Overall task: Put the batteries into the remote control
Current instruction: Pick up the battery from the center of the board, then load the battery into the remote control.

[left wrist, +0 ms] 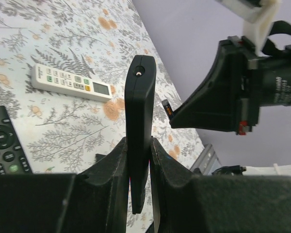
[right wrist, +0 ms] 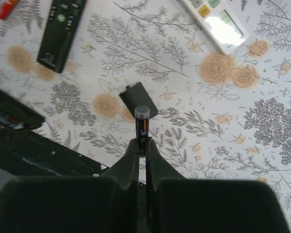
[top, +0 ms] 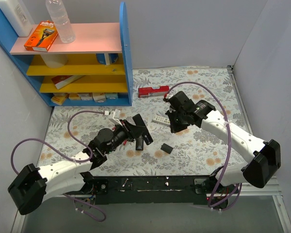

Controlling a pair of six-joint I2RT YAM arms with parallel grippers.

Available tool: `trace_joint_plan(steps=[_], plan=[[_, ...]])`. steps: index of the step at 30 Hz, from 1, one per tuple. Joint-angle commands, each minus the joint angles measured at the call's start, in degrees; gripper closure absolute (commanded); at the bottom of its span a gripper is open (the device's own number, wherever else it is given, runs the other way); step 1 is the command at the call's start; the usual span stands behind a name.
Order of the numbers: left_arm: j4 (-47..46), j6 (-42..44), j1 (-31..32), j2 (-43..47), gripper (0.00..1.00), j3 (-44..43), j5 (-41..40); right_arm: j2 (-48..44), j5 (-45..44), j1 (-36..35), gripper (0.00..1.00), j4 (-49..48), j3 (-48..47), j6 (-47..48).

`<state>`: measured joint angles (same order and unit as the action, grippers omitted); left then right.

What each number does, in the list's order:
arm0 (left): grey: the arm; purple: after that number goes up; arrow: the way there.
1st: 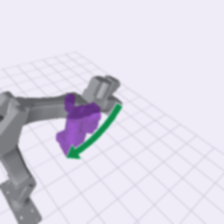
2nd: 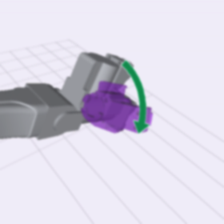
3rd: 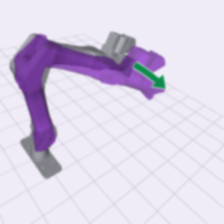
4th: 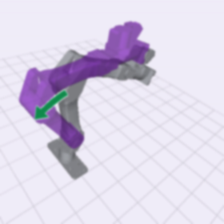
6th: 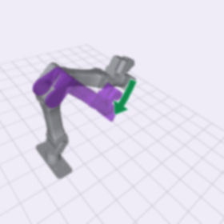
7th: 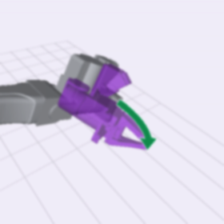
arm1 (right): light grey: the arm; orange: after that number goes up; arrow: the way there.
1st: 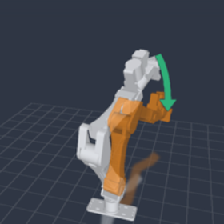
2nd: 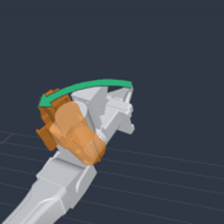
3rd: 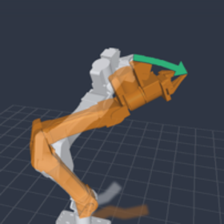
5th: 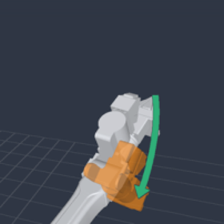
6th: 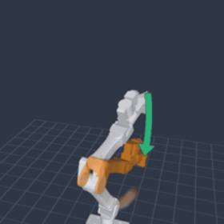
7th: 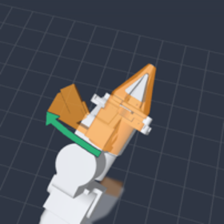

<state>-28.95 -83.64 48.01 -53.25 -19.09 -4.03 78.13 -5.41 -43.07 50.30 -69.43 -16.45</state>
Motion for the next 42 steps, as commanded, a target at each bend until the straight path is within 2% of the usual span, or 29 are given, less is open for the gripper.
trace_joint_plan(steps=[1, 5, 12, 28, 42], plan=[[-14.9, -7.1, -2.7, -5.7, 1.00, 0.9, 7.5, -0.9, 6.6, -2.9, 0.99, 7.0, -6.4, 0.8], [-20.3, -12.2, -3.7, -12.8, 1.00, 0.7, 9.4, 0.4, 9.0, -5.7, 0.99, 8.6, -10.7, -1.0], [-26.6, -17.6, -4.2, -18.0, 1.00, 1.5, 11.2, 5.4, 10.9, -9.2, 0.99, 10.6, -15.5, -2.7], [-31.5, -22.1, -4.2, -20.1, 1.00, 3.2, 12.0, 12.0, 9.6, -10.5, 0.99, 14.8, -19.1, -6.0], [-32.0, -24.4, -4.2, -20.8, 1.00, 3.4, 11.0, 16.2, 9.7, -10.8, 0.99, 17.4, -22.1, -5.2]])
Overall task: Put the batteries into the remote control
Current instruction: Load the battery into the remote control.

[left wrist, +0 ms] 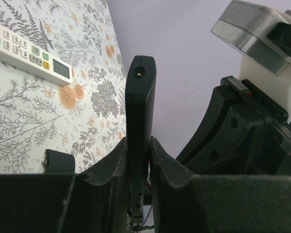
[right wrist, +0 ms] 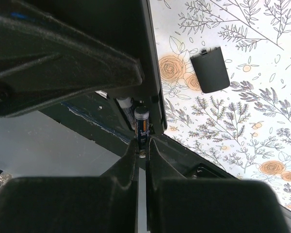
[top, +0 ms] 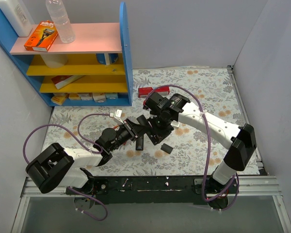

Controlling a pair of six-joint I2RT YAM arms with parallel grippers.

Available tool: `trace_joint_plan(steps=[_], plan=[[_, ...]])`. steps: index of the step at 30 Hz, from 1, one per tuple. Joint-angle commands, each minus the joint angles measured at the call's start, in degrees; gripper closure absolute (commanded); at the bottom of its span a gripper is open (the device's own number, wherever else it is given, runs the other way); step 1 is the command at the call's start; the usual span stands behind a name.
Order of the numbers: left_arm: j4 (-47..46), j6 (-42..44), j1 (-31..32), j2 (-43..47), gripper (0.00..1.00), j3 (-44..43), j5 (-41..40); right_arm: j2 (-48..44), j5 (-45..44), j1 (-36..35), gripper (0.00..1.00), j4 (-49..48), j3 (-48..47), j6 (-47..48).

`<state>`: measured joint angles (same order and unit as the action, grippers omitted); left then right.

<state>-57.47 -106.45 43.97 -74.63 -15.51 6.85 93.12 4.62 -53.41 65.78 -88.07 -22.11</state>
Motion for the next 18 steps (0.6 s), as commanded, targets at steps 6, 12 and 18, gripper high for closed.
trace_joint_plan(steps=[6, 12, 18], plan=[[-3.3, -2.4, -0.2, 0.3, 1.00, 0.0, -0.7, 2.2, 0.0, -0.7, 0.99, 2.8, -4.6, 1.2], [-4.2, -2.4, -0.2, 0.1, 1.00, 0.0, 0.1, 2.8, -2.2, -0.7, 0.98, 3.2, -5.7, 1.1], [-4.8, -4.4, -0.2, 0.0, 1.00, 0.0, 0.9, 2.3, -3.2, -0.7, 0.94, 1.0, -6.3, 1.4]])
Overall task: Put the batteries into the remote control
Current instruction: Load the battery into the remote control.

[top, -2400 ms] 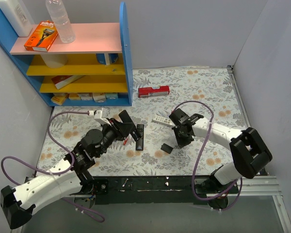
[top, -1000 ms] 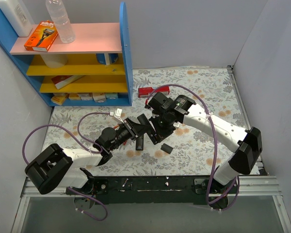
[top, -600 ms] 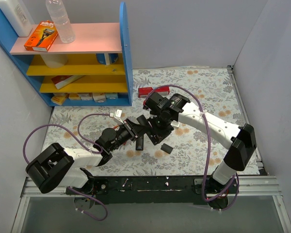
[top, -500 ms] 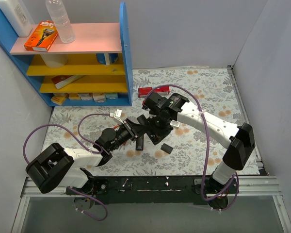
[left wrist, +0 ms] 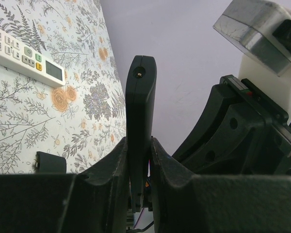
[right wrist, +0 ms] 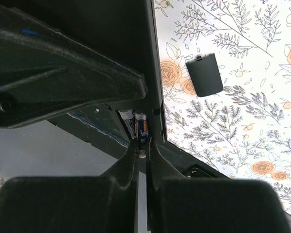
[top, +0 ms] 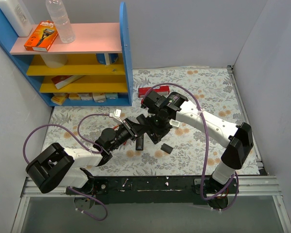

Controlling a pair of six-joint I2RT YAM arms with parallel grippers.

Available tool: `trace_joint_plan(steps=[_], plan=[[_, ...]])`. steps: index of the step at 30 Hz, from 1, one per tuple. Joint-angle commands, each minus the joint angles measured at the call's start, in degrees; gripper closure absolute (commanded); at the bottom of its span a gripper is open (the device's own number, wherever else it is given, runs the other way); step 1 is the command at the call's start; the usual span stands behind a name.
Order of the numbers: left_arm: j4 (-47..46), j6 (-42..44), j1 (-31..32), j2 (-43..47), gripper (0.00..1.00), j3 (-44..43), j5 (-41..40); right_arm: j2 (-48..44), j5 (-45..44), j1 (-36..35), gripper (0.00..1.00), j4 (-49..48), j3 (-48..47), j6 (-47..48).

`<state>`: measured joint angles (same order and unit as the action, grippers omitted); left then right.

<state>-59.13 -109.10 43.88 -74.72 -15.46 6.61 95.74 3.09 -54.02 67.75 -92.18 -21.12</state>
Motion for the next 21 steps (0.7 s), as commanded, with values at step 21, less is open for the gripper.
trace_joint_plan(steps=[21], plan=[[0.9, -10.1, -0.1, 0.0, 1.00, 0.0, -0.6, -2.4, -1.4, -0.1, 0.62, 1.7, -5.7, 1.3]])
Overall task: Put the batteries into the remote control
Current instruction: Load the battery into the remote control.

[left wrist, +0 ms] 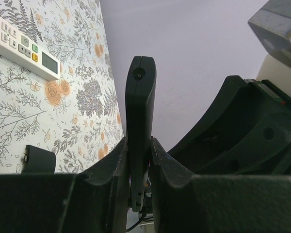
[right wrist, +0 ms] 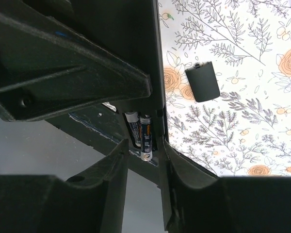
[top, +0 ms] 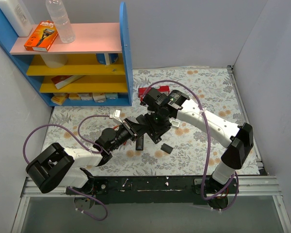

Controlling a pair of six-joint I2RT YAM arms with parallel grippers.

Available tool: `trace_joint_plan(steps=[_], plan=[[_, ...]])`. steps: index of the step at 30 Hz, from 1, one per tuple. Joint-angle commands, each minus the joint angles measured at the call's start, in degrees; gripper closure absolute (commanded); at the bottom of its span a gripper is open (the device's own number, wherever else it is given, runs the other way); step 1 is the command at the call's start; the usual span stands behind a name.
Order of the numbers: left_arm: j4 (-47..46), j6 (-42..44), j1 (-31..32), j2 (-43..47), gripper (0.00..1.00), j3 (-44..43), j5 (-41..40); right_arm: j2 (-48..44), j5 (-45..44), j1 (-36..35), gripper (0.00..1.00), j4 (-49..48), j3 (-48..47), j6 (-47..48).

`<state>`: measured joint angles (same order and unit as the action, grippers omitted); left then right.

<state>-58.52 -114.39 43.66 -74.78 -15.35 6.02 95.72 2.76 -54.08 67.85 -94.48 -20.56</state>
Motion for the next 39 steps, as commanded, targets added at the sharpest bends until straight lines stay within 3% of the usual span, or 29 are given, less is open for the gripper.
trace_joint_plan(steps=[1, 4, 7, 10, 15, 22, 32, 39], plan=[[0.5, -5.0, 0.1, 0.2, 1.00, -0.1, 0.0, -2.6, -1.0, -0.1, 0.60, 1.5, -3.5, 1.0], [1.7, -5.2, 0.1, 0.5, 1.00, -0.1, 0.0, -3.4, -0.5, -0.1, 0.53, 1.8, -4.3, 2.1], [3.9, -5.2, 0.0, 1.7, 1.00, -0.5, 0.5, -5.2, 0.3, -0.1, 0.52, 1.5, -4.8, 5.5], [7.8, -4.4, -0.9, 2.8, 1.00, -1.3, 2.0, -9.3, 4.7, -0.1, 0.52, -1.3, -2.0, 17.5], [12.0, -3.7, -2.3, 4.0, 1.00, -2.7, 6.5, -19.2, 10.3, -0.1, 0.53, -11.3, 9.5, 36.9], [17.2, -1.5, -3.5, 5.0, 1.00, -5.4, 10.0, -25.4, 13.2, -0.3, 0.55, -18.6, 22.8, 50.6], [17.8, 0.3, -3.5, 4.3, 1.00, -7.3, 12.5, -25.8, 12.5, -0.8, 0.60, -24.5, 26.3, 58.0], [18.7, 1.4, -3.5, 3.9, 1.00, -8.4, 13.4, -23.3, 14.6, -1.3, 0.65, -21.3, 25.5, 61.6]])
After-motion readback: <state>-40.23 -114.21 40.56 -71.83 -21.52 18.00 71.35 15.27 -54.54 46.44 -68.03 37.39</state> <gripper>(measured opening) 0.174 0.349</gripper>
